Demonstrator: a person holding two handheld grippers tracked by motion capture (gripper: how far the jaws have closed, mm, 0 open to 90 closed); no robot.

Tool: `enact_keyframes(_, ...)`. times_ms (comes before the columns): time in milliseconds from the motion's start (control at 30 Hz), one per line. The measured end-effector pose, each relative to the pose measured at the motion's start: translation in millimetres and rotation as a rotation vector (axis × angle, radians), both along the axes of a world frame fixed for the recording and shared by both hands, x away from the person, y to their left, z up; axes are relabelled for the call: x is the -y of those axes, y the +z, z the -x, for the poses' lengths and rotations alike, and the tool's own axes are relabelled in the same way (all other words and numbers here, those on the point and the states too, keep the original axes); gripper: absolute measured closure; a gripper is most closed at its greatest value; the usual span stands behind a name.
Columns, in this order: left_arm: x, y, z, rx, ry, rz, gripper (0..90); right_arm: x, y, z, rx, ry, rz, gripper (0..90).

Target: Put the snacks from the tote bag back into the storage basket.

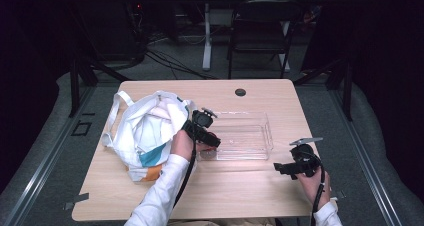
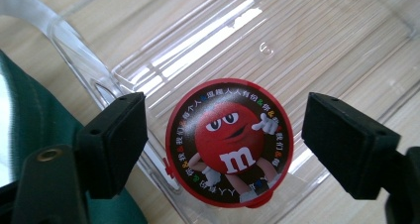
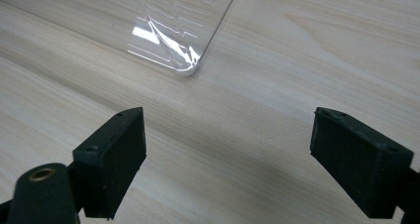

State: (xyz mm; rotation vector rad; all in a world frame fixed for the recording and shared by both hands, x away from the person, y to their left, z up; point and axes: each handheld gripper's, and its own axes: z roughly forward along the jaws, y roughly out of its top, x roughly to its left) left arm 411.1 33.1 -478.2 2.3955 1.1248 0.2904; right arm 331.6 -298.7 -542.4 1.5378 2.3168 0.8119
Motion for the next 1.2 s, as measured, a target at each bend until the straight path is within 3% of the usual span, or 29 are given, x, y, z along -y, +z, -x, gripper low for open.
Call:
enact_keyframes(367, -15.6, 25.0, 10.3, 0.038, -0.013, 0.029, 9.5, 0.9, 0.7, 4.5, -0.001, -0.006, 0.001, 13.7)
enact_keyframes(533, -33.4, 36.5, 19.9, 0.084, -0.006, 0.022, 2.7, 1.2, 2.7, 8.5, 0.004, -0.017, 0.01, 13.7)
enact_keyframes(667, -44.4, 42.6, 22.2, 0.094, 0.01, 0.018, 1.6, 2.5, 2.7, 8.2, 0.003, -0.022, 0.002, 13.7)
enact_keyframes(767, -63.3, 52.5, 27.8, 0.117, 0.032, 0.014, 1.1, 2.5, 2.9, 8.0, 0.003, -0.025, 0.003, 13.7)
enact_keyframes(833, -69.4, 55.2, 30.0, 0.122, 0.038, 0.023, 0.9, 2.7, 3.0, 8.0, 0.004, -0.026, 0.005, 13.7)
enact_keyframes(867, -82.0, 60.0, 35.3, 0.143, 0.06, 0.042, 0.8, 2.6, 3.0, 8.0, 0.004, -0.026, 0.006, 13.7)
enact_keyframes(900, -82.0, 60.0, 35.3, 0.143, 0.06, 0.042, 0.8, 2.8, 3.0, 7.9, 0.003, -0.027, 0.007, 13.7)
enact_keyframes(967, -101.0, 64.9, 42.8, 0.167, 0.085, 0.046, 0.6, 2.5, 3.1, 7.9, 0.002, -0.027, 0.008, 13.7)
enact_keyframes(1067, -113.5, 66.5, 48.2, 0.178, 0.109, 0.048, 0.6, 1.9, 3.5, 8.3, 0.004, -0.025, 0.009, 13.8)
enact_keyframes(1100, -126.6, 68.4, 54.0, 0.195, 0.126, 0.049, 0.6, 1.4, 3.5, 8.4, 0.005, -0.03, 0.011, 14.0)
enact_keyframes(1167, -132.8, 69.0, 56.9, 0.2, 0.138, 0.045, 0.4, 1.5, 3.3, 8.2, 0.004, -0.03, 0.012, 14.0)
enact_keyframes(1200, -146.4, 70.6, 62.8, 0.207, 0.156, 0.055, 0.3, 1.8, 3.4, 8.0, 0.002, -0.029, 0.014, 14.0)
